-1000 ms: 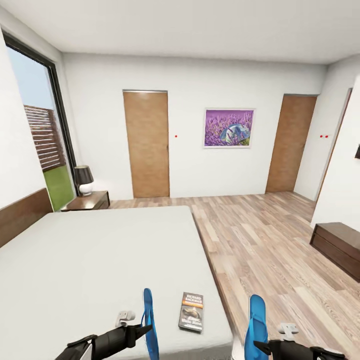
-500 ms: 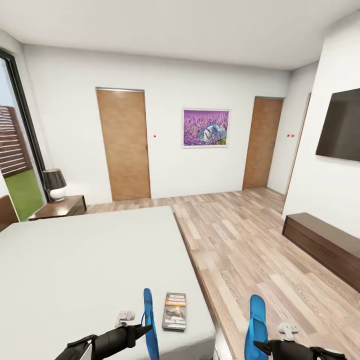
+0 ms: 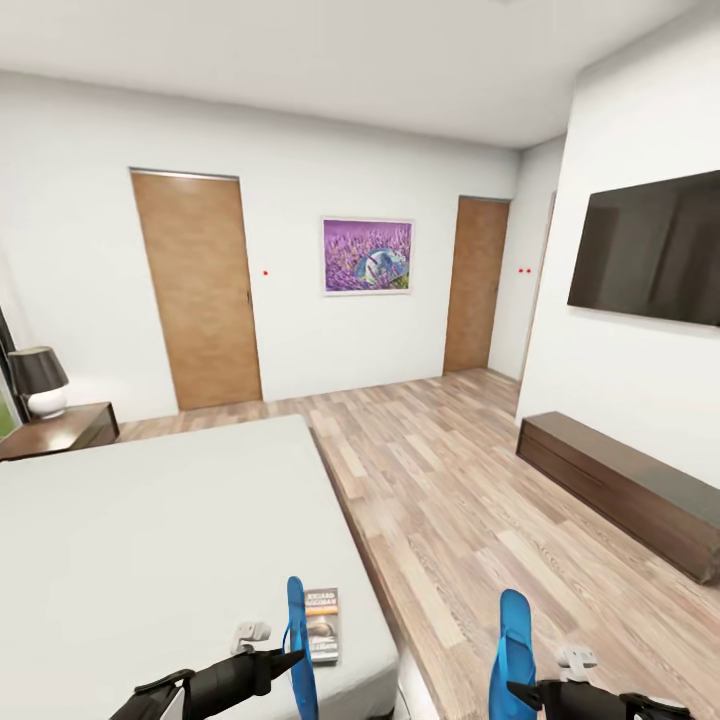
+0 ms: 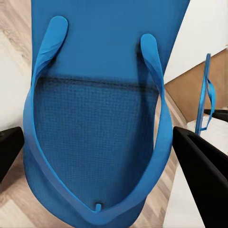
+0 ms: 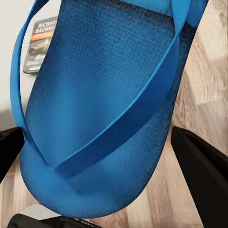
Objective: In the bedroom, move the book from the bed onto either nightstand, and place the two sandals side by side next to the bed.
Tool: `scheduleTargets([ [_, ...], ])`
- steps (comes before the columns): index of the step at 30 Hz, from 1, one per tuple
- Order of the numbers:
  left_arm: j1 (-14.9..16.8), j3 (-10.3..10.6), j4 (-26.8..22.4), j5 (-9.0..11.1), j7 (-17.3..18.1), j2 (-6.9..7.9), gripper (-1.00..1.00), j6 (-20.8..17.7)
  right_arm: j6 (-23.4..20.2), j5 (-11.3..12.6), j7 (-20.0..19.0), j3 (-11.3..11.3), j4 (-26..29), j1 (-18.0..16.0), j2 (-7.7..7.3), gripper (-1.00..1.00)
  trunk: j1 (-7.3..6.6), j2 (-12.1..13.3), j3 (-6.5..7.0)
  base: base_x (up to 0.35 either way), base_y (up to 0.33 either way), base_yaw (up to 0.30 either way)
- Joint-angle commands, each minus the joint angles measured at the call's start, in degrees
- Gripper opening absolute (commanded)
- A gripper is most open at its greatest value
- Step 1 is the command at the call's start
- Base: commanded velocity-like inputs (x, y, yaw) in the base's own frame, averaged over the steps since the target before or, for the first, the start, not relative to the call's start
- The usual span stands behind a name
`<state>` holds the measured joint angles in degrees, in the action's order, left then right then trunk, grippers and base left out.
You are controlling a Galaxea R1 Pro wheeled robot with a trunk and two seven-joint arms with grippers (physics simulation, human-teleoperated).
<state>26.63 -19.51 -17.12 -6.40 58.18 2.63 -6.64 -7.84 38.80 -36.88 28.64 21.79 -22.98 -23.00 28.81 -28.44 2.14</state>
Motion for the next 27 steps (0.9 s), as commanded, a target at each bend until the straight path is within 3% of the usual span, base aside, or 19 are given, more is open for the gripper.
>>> scheduleTargets([
  [1, 0.0, -0.5, -0.1, -0.5, 0.4, -0.04, -1.0, -0.6, -0.5, 0.7, -0.1, 0.2, 0.0, 0.0, -0.03, -1.0, 0.02, 0.0, -0.02, 0.0, 0.0, -0.281],
  [27, 0.0, -0.5, -0.1, -0.5, 0.4, -0.08, -1.0, -0.6, -0.5, 0.7, -0.2, 0.1, 0.1, 0.0, -0.06, -1.0, 0.02, 0.0, -0.02, 0.0, 0.0, -0.282],
])
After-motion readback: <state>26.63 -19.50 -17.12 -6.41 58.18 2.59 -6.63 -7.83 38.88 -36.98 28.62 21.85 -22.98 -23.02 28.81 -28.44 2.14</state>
